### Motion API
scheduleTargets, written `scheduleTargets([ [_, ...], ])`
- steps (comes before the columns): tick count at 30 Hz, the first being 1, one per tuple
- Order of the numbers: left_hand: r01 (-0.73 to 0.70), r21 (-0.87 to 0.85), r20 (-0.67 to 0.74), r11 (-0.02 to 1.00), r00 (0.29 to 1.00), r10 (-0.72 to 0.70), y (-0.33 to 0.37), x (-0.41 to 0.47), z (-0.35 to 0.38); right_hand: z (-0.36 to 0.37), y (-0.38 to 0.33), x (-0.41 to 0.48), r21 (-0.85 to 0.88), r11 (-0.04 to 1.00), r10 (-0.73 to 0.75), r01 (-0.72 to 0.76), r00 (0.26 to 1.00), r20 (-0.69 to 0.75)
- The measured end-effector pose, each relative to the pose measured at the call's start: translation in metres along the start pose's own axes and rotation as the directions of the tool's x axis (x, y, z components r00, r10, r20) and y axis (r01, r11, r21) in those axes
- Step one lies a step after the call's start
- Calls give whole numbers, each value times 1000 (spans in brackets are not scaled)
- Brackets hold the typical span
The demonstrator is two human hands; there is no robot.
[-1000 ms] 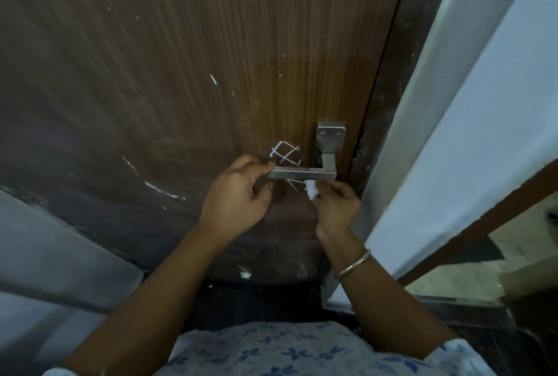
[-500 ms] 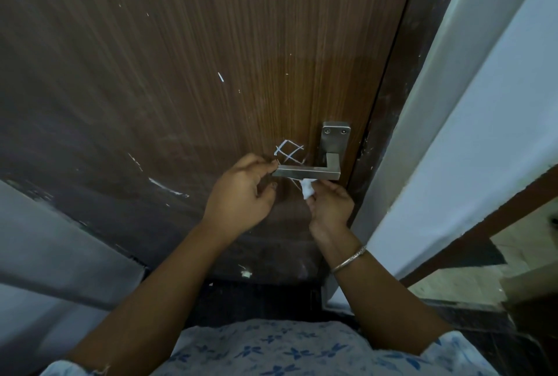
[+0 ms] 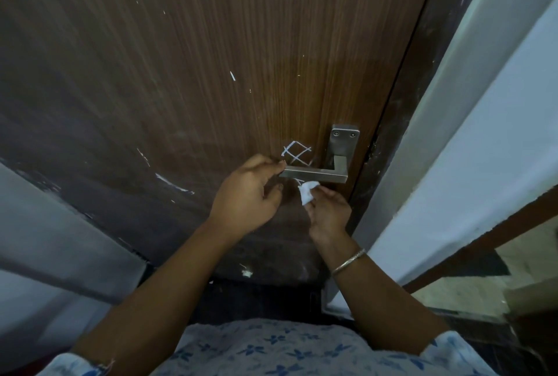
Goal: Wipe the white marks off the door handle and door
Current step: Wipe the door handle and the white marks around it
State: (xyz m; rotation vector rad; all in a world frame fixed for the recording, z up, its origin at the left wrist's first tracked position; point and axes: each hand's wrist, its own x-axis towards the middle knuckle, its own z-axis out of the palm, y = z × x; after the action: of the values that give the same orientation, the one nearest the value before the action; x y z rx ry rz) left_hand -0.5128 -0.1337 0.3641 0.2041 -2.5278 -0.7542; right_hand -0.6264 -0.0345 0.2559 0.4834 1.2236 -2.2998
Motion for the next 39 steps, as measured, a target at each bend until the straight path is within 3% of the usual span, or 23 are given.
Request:
scheduleTargets([
  [4,-14,-23,31,1000,999,14,-4,-2,-2,-3,0,-6,70,985,161,-156,985,-63],
  [7,-28,-33,87,999,996,31,-12,-4,-6,11,-2,-6,72,989,134,-131,990,-40],
  [11,68,-90,114,994,992,-57,-23,-10,1,27,-5,-14,31,998,49,-49,999,4],
  [17,177,-117,152,977,976,-158,-36,-20,11,15,0,-20,5,984,176,-176,983,-48],
  [22,285,-149,151,947,953,-263,-40,-24,17,36,-10,-20,94,988,120,-121,993,16],
  [25,289,-177,171,941,951,-260,-40,-24,21,38,-5,-21,70,993,90,-91,996,23],
  [29,278,-182,169,943,954,-248,-40,-24,24,28,3,-23,9,986,169,-169,985,-33],
  [35,279,-168,162,945,954,-253,-46,-25,27,51,-7,-29,167,973,144,-158,985,97],
  [39,273,-182,175,945,954,-242,-46,-23,30,51,4,-33,73,989,121,-127,989,80],
])
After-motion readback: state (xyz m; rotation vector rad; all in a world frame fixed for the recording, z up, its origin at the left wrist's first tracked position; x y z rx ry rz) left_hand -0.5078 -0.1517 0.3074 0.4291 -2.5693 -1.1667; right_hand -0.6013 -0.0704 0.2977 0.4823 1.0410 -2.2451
